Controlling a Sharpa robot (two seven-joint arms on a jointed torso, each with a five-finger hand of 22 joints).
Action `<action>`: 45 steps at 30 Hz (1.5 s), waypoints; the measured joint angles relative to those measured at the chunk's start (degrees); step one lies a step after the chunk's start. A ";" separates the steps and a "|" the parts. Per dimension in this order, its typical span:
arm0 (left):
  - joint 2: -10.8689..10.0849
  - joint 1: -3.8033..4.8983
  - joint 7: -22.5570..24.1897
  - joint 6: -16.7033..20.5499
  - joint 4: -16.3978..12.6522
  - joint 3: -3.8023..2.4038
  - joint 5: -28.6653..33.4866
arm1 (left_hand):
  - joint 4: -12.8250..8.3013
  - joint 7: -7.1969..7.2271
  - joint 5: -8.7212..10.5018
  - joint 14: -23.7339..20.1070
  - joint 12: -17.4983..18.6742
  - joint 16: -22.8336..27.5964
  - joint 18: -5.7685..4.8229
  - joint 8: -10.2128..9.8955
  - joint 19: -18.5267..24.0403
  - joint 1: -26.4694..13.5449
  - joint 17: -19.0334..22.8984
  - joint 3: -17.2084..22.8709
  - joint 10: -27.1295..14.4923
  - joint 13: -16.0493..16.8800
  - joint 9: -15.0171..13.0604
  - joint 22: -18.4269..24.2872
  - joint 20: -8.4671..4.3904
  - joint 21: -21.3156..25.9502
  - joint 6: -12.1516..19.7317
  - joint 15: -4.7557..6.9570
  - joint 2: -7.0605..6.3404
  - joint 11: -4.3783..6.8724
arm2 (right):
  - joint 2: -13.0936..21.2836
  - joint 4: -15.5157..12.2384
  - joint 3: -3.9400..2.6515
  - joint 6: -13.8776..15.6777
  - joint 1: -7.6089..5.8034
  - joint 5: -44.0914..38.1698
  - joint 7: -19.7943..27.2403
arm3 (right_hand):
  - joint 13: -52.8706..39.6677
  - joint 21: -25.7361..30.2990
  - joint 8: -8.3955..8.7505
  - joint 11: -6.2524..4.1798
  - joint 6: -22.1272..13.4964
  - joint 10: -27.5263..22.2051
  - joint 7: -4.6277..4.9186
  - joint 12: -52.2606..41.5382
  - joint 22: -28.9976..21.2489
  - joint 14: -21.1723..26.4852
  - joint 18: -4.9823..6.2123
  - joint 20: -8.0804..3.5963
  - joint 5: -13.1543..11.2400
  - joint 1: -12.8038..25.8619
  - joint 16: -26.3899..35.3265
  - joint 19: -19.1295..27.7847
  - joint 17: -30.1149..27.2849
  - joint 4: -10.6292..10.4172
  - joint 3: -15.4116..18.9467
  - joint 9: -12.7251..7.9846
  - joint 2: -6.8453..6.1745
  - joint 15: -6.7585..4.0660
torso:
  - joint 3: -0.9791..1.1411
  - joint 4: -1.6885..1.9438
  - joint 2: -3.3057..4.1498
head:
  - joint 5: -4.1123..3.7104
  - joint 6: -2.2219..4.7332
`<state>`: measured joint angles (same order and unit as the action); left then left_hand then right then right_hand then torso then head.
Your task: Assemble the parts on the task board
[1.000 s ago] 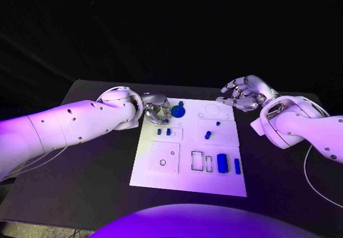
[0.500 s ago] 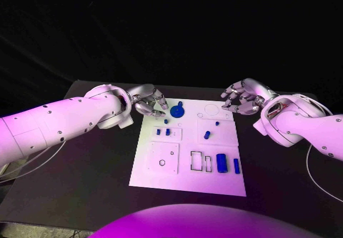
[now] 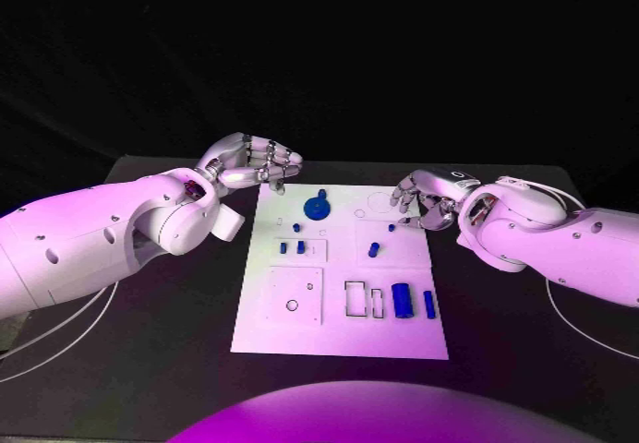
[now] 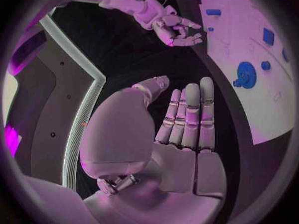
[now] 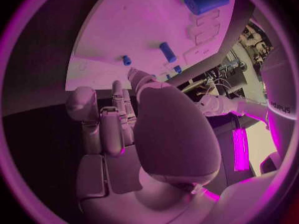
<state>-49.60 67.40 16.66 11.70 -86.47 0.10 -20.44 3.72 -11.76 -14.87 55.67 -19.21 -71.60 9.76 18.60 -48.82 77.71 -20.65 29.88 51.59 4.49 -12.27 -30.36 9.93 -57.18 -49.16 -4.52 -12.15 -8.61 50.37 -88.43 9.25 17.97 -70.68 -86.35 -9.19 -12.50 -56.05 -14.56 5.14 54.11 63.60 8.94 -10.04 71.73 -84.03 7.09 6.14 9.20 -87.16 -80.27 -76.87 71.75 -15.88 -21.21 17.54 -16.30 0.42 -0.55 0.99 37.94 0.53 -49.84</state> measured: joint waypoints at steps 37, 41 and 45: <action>-1.51 -0.25 4.30 1.63 -1.32 0.23 12.55 | -0.09 -0.08 0.01 -2.26 -2.71 7.26 0.00 -0.20 1.53 0.24 4.16 0.09 0.54 0.05 -0.25 3.18 0.10 4.89 -0.51 0.20 0.24 0.11 | -4.57 2.92 -0.29 -2.49 2.91 -9.53 -2.60 | 4.25 -3.74 -1.84 -0.59 7.78 7.41 -1.83 1.44 3.22 0.20 -0.16 -1.43 -0.74 -0.14 -0.33 -1.42 -0.45 4.26 -10.30 1.79 3.05 -1.26 | 0.11 -0.04 0.13 | -0.41 -0.14; -1.51 -0.25 4.29 1.63 -1.36 0.24 12.57 | -0.09 -0.08 0.02 -2.25 -2.71 7.26 0.00 -0.20 1.53 0.24 4.21 0.09 0.54 0.05 -0.24 3.18 0.10 4.89 -0.51 0.19 0.23 0.11 | -4.61 2.72 -0.33 -2.66 3.02 -10.68 -3.10 | 4.25 -4.45 -1.84 -0.13 7.79 7.86 -1.84 1.67 3.22 0.00 -0.63 -1.56 -0.19 0.01 -0.33 -1.55 -0.84 4.35 -10.38 2.36 3.21 -1.47 | 0.12 -0.06 0.10 | -0.35 -0.15; -1.51 -0.25 4.20 1.62 -1.37 0.26 12.57 | -0.09 -0.08 0.02 -2.25 -2.71 7.49 0.00 -0.20 1.53 0.24 4.31 0.10 0.54 -0.06 -0.24 3.29 0.10 5.10 -0.51 0.20 0.23 0.11 | -4.64 2.44 -0.33 -2.67 3.16 -12.24 -3.85 | 4.25 -5.51 -1.84 0.28 7.86 8.27 -1.90 2.32 3.22 -0.01 -0.62 -1.64 -0.19 0.21 -0.33 -1.63 -1.16 4.61 -10.13 2.68 3.41 -1.47 | 0.12 -0.06 0.07 | -0.47 -0.16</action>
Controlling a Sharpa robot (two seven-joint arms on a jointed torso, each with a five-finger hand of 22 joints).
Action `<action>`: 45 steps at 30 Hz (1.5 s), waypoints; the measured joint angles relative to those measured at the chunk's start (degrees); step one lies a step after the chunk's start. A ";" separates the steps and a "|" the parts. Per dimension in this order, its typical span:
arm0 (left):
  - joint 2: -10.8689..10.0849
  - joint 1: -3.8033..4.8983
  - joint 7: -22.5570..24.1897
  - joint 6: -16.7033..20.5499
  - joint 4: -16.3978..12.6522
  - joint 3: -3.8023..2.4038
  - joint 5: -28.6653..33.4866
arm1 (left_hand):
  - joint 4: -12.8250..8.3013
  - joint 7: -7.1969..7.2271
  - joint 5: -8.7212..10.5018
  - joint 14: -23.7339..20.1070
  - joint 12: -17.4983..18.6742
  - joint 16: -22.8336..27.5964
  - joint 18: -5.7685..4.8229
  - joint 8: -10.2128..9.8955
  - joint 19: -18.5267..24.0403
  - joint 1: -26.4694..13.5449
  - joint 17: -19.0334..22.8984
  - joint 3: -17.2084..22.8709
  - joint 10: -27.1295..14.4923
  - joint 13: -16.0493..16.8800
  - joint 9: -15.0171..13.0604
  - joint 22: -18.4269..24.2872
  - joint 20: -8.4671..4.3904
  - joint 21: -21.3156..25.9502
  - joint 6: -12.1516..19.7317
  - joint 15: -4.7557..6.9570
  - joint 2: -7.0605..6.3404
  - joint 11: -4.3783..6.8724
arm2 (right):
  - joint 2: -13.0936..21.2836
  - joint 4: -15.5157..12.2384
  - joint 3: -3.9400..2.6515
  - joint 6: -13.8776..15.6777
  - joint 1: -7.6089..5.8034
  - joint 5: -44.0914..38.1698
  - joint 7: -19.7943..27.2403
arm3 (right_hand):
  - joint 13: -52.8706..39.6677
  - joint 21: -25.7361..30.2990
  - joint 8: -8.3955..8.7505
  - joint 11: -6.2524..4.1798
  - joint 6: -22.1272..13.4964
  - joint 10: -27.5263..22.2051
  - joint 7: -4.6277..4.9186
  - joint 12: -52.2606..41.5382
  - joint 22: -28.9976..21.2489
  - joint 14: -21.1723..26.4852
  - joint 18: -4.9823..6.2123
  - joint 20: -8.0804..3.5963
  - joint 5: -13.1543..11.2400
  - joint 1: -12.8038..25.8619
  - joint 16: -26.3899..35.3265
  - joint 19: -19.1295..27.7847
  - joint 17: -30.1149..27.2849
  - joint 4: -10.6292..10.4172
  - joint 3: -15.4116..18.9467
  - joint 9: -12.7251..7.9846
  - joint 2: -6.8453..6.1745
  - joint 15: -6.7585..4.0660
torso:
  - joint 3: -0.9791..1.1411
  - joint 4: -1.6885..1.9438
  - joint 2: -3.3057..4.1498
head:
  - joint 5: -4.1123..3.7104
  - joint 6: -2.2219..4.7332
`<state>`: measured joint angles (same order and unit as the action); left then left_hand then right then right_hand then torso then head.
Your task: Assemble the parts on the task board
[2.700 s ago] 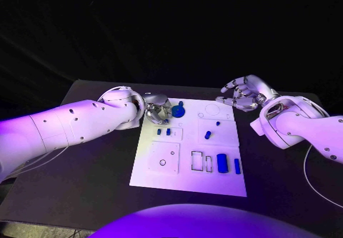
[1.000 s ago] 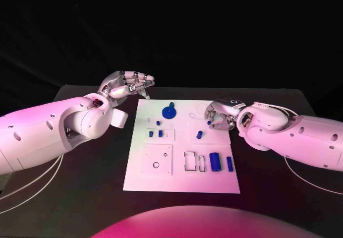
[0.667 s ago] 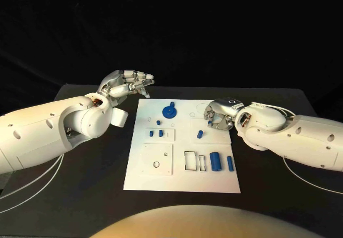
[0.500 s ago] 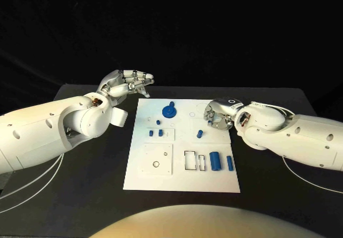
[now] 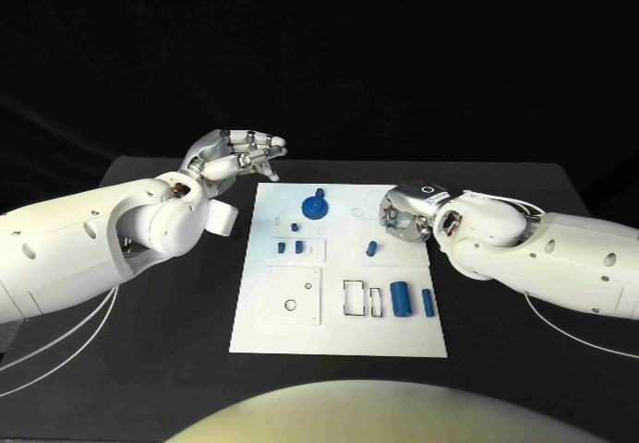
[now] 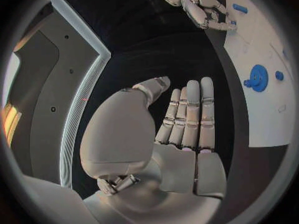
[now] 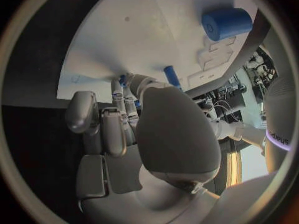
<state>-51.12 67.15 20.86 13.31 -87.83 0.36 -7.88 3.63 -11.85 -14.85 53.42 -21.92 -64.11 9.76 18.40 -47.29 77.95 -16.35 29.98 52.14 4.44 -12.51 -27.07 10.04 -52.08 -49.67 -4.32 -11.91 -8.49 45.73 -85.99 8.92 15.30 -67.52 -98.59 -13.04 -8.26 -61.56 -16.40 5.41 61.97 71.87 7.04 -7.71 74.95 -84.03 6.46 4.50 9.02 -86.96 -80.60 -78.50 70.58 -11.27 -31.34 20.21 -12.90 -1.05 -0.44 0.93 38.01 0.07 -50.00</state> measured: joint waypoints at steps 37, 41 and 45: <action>-0.15 -0.01 -1.36 -0.33 -0.10 0.08 -0.09 | -0.16 -0.52 0.01 -0.20 0.00 1.17 0.00 -0.80 -0.01 0.00 0.58 -0.16 -0.43 -0.26 0.15 0.60 0.00 0.89 0.53 -0.20 0.00 -0.43 | 3.04 -5.32 0.01 6.72 -0.38 -4.07 -2.51 | -0.71 -4.84 0.00 0.88 1.62 0.88 -0.41 1.26 -0.03 0.18 -0.76 -0.81 2.95 3.90 0.24 -1.22 -1.27 5.54 -4.91 0.99 -1.44 -0.58 | -0.10 0.04 -0.07 | -0.26 -0.01; -0.13 -0.01 -1.46 -0.35 -0.02 0.08 -0.09 | -0.16 -0.52 0.01 -0.20 0.00 1.17 0.00 -0.80 -0.01 0.00 0.58 -0.16 -0.58 -0.26 0.15 0.67 0.00 1.11 0.53 -0.20 0.00 -0.58 | 4.11 -7.73 -0.14 6.97 -0.99 -3.68 -2.54 | -0.70 -4.89 0.00 0.86 1.62 0.85 -0.41 1.24 -0.03 0.19 -0.75 -0.81 2.82 4.04 0.24 -1.22 -1.27 7.82 -7.04 0.99 -1.58 -0.57 | -0.10 0.04 -0.09 | -0.14 -0.01; -0.09 -0.01 -1.52 -0.36 0.09 0.08 -0.09 | -0.16 -0.52 0.01 -0.20 0.00 1.17 0.00 -0.80 -0.01 0.00 0.58 -0.16 -0.64 -0.25 0.15 0.67 0.00 1.11 0.53 -0.20 0.00 -0.63 | 4.74 -10.65 -0.26 7.35 -1.55 -3.25 -2.58 | -0.70 -5.11 0.00 1.03 1.62 1.02 -0.41 1.24 -0.03 0.19 -0.76 -0.81 2.81 4.04 0.24 -1.22 -1.27 7.89 -7.09 0.99 -1.58 -0.57 | -0.12 0.00 -0.10 | 0.09 0.05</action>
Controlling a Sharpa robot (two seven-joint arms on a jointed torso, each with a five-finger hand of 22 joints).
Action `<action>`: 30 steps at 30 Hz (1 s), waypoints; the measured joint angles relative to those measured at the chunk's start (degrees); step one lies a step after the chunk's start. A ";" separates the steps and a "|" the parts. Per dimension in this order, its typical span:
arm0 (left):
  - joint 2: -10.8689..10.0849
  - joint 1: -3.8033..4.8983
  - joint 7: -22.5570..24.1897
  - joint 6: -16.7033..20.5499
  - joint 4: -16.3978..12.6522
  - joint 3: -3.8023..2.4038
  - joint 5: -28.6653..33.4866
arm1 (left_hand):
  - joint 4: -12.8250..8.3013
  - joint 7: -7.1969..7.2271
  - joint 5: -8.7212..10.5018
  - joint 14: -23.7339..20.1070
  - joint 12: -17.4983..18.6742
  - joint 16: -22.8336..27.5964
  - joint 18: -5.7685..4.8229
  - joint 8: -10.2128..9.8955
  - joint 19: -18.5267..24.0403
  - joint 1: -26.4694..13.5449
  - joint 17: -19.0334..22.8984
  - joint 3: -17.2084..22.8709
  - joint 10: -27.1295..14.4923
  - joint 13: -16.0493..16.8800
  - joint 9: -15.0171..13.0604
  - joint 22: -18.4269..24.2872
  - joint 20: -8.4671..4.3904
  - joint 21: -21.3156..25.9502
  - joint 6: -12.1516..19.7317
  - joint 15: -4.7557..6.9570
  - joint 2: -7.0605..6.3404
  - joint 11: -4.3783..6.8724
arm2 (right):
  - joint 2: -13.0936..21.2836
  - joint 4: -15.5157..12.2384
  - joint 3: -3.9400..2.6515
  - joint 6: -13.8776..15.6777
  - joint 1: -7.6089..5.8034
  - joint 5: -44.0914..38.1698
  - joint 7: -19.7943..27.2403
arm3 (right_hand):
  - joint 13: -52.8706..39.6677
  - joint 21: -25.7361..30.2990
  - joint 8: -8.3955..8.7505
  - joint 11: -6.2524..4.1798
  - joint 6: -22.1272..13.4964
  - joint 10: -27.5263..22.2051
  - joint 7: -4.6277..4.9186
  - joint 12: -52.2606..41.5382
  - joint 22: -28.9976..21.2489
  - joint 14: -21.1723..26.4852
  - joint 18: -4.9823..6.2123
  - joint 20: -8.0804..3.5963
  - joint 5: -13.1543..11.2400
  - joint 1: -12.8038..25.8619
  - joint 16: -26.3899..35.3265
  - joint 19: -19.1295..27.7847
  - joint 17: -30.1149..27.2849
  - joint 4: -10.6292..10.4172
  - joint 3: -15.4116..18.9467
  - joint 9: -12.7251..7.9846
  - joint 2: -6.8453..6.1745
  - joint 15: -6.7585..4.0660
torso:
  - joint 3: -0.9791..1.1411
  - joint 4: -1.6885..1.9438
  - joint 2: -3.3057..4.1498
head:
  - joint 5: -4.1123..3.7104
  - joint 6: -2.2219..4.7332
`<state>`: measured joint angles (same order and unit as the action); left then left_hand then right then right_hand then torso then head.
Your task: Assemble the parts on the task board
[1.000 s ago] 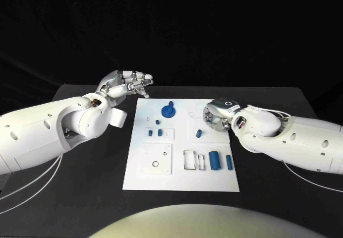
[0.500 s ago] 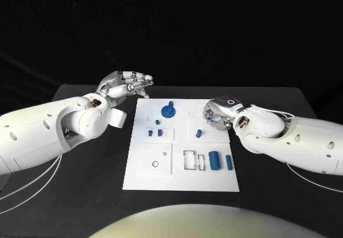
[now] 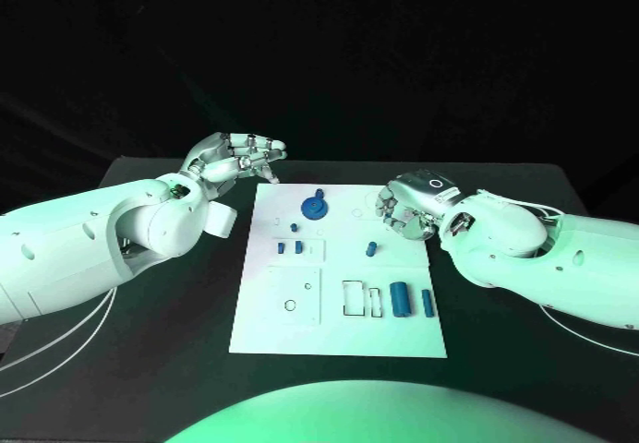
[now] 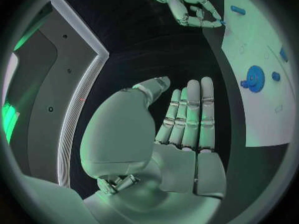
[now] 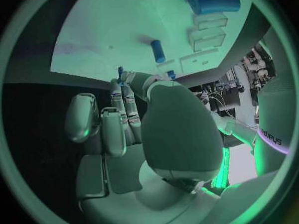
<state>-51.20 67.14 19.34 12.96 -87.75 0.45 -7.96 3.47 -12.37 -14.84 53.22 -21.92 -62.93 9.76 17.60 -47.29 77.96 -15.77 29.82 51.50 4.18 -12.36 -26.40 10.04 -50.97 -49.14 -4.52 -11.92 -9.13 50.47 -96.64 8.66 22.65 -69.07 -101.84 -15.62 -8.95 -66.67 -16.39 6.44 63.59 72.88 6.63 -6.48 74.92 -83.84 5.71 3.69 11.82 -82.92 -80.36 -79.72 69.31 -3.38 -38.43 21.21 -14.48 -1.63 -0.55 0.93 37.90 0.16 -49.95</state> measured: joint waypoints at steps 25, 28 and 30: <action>0.76 -0.09 -0.05 -0.05 0.51 0.01 0.00 | 0.00 0.00 0.00 0.00 0.00 0.00 0.00 0.00 0.00 0.00 -0.01 0.00 -0.21 0.01 0.04 -0.01 0.00 0.00 0.00 0.00 0.00 0.22 | -8.35 -4.73 0.14 1.34 3.36 1.12 1.23 | 0.00 0.00 0.00 0.00 0.00 -0.01 0.00 0.00 -0.02 -0.02 0.01 0.00 -0.17 0.28 0.00 0.00 -0.11 0.03 -0.01 0.04 0.31 0.02 | -0.04 0.04 0.12 | 5.32 -0.04; 0.84 -0.09 -0.05 -0.07 0.65 0.01 0.00 | 0.00 0.00 0.00 0.00 0.00 0.00 0.00 0.00 0.00 0.00 0.06 0.00 -0.21 0.01 0.04 0.09 0.00 0.00 0.00 0.00 0.00 0.22 | -9.16 -4.27 0.19 1.39 4.25 1.25 1.46 | 0.00 0.00 0.00 -0.01 0.00 -0.01 0.00 0.00 0.03 -0.08 0.01 0.00 -0.17 0.29 0.00 0.00 -0.23 0.09 -0.05 0.04 0.32 0.08 | 0.00 0.01 0.15 | 6.25 -0.05; 0.87 -0.09 -0.06 -0.08 0.72 0.01 0.00 | 0.00 0.01 0.00 0.00 0.00 0.00 -0.01 0.00 0.00 0.00 0.06 0.00 -0.21 0.01 0.04 0.09 0.00 0.00 0.00 0.00 0.00 0.22 | -9.56 -4.02 0.20 1.48 4.80 1.31 1.57 | 0.00 0.00 0.00 -0.01 0.00 -0.01 0.00 0.00 0.03 -0.08 0.01 0.00 -0.17 0.29 0.00 0.00 -0.23 0.14 0.00 0.04 0.32 0.09 | 0.03 0.01 0.15 | 6.80 -0.05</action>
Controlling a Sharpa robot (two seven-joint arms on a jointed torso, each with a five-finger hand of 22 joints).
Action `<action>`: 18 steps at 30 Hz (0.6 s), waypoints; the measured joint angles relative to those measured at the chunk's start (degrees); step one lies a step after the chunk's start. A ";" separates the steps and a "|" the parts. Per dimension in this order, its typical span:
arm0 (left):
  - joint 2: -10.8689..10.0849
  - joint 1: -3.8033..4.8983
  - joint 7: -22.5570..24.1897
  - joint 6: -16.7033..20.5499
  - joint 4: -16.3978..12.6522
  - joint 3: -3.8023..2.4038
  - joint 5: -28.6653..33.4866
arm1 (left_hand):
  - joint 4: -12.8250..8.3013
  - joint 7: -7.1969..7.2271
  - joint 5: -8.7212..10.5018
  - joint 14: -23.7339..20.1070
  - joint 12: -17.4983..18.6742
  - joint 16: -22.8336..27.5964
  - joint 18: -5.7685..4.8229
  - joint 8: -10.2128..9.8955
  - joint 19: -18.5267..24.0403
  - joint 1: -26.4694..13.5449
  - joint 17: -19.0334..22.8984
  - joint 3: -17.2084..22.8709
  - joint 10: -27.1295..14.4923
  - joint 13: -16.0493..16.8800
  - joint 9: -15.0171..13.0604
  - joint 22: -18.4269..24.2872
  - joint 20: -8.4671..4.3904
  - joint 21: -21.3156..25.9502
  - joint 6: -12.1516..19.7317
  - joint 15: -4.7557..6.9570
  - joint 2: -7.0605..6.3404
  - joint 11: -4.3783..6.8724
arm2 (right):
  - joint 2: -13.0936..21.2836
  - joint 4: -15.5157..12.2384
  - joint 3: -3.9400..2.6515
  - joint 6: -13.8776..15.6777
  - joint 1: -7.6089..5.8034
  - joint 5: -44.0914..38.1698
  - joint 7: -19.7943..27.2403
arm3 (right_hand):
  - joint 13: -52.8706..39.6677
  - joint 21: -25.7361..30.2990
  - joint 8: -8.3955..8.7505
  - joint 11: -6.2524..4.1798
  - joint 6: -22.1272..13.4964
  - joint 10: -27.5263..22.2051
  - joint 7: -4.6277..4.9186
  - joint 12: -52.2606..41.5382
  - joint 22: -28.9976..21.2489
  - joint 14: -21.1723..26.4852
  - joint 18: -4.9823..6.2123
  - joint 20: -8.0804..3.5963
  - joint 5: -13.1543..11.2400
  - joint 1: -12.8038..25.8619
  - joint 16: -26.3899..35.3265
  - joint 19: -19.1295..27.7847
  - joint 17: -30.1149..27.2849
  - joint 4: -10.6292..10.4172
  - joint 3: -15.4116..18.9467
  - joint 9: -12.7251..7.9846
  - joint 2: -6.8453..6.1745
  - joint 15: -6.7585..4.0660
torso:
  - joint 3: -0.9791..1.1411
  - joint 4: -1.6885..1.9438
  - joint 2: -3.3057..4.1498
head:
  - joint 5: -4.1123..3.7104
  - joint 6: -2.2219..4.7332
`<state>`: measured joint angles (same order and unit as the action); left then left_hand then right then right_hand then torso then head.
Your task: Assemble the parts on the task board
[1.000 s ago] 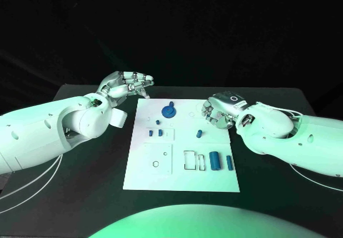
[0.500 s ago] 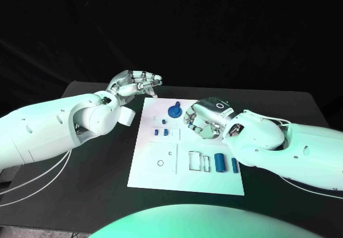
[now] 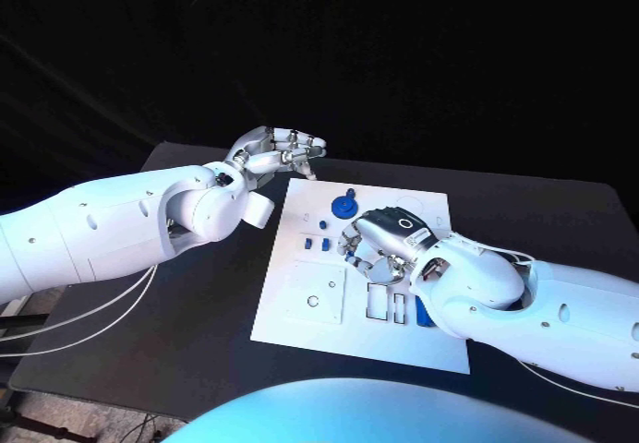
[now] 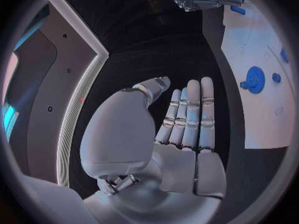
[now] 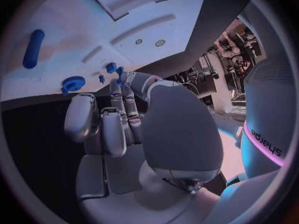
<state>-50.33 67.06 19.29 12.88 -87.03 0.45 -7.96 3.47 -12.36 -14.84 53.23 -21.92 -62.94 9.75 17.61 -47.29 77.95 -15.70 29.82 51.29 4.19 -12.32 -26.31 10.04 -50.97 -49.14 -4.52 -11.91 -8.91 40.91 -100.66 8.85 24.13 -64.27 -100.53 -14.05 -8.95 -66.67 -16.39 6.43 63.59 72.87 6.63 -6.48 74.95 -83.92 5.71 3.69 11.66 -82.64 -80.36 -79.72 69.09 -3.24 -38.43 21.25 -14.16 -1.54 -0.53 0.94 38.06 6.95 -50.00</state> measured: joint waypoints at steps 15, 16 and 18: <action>0.39 0.00 -0.07 -0.17 0.37 0.00 0.00 | 0.00 0.00 0.00 0.00 0.00 0.00 0.00 0.00 0.00 0.00 0.00 0.00 0.00 0.01 -0.01 0.00 0.00 0.00 0.00 0.00 0.00 0.00 | -2.88 2.12 0.05 1.02 4.10 0.09 0.88 | 0.00 0.27 0.00 -0.10 0.00 -0.10 0.00 0.00 -0.01 -0.01 0.00 0.00 -0.05 -0.01 0.00 0.00 0.00 0.10 -0.08 0.04 0.01 0.02 | 0.01 0.03 -0.01 | 2.26 0.00; 0.40 0.00 -0.08 -0.19 0.38 0.00 0.00 | 0.00 0.00 0.00 0.00 0.00 0.00 0.00 0.00 0.00 0.00 0.00 0.00 0.00 0.01 0.00 0.00 0.00 0.00 0.00 0.00 0.00 0.00 | -2.99 2.21 0.05 1.07 4.32 0.08 0.92 | 0.00 0.27 0.00 -0.10 0.00 -0.10 0.00 0.00 -0.01 -0.01 0.00 0.00 -0.05 -0.05 0.00 0.00 0.00 0.10 -0.08 0.04 0.05 0.02 | 0.01 0.03 -0.02 | 2.41 0.00; 0.42 0.00 -0.09 -0.22 0.42 0.00 0.00 | 0.00 0.00 0.00 0.00 0.00 0.00 0.00 0.00 0.00 0.00 0.00 0.00 0.00 0.01 -0.01 0.00 0.00 0.00 0.00 0.00 0.00 0.00 | -3.23 2.41 0.08 1.17 4.75 0.03 1.02 | 0.00 0.27 0.00 -0.10 0.00 -0.10 0.00 0.00 -0.01 -0.02 0.00 0.00 -0.09 -0.08 0.00 0.00 0.00 0.10 -0.07 0.04 0.07 0.02 | -0.01 -0.01 -0.03 | 2.71 -0.01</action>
<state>-49.91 67.05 19.20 12.65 -86.61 0.45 -7.96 3.47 -12.36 -14.84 53.23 -21.92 -62.94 9.75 17.61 -47.29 77.95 -15.71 29.82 51.29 4.20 -12.33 -26.31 10.04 -50.98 -49.14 -4.52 -11.92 -8.91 37.68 -98.25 8.93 25.30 -59.52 -100.50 -13.03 -8.95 -66.40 -16.39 6.33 63.59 72.77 6.63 -6.48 74.94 -83.94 5.72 3.69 11.57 -82.71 -80.36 -79.72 69.09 -3.14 -38.51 21.29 -14.09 -1.52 -0.53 0.94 38.03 9.67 -50.01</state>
